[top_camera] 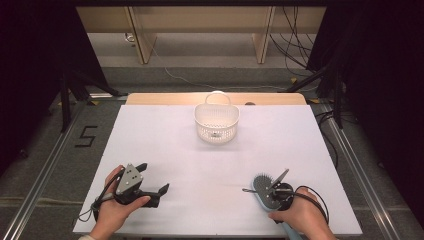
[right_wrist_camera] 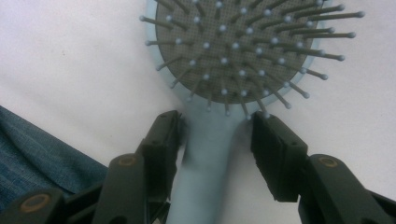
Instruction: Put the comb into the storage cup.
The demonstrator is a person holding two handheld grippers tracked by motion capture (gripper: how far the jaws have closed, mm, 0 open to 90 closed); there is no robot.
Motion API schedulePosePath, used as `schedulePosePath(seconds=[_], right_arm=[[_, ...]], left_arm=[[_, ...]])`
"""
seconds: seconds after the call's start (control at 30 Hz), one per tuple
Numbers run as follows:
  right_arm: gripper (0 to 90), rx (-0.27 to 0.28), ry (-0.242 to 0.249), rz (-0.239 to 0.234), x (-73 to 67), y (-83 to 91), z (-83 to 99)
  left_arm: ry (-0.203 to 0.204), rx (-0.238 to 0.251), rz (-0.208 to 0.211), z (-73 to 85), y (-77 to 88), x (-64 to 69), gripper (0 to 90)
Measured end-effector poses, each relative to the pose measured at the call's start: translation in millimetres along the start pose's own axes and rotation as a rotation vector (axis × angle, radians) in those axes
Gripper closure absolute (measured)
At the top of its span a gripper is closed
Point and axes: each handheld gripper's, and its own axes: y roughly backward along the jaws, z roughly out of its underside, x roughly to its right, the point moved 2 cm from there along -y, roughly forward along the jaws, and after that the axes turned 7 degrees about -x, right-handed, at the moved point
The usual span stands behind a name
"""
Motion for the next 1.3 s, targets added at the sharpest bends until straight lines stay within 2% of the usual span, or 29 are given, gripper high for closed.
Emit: schedulePosePath(seconds=[0.23, 0.73, 1.3], right_arm=[[63.5, -0.009, -0.009, -0.005, -1.6, 1.0, -0.7], [69.6, -0.010, -0.068, -0.016, 0.1, 1.1, -0.6], [70.4, 0.000, -0.076, -0.027, 1.7, 1.8, 0.4]], left_arm=[[0.000, -0.001, 0.004, 0.1, -0.4, 0.4, 1.1], [-0.004, -0.002, 0.004, 0.1, -0.5, 0.6, 1.2], [-0.001, -0.001, 0.002, 0.3, -0.3, 0.1, 1.2]])
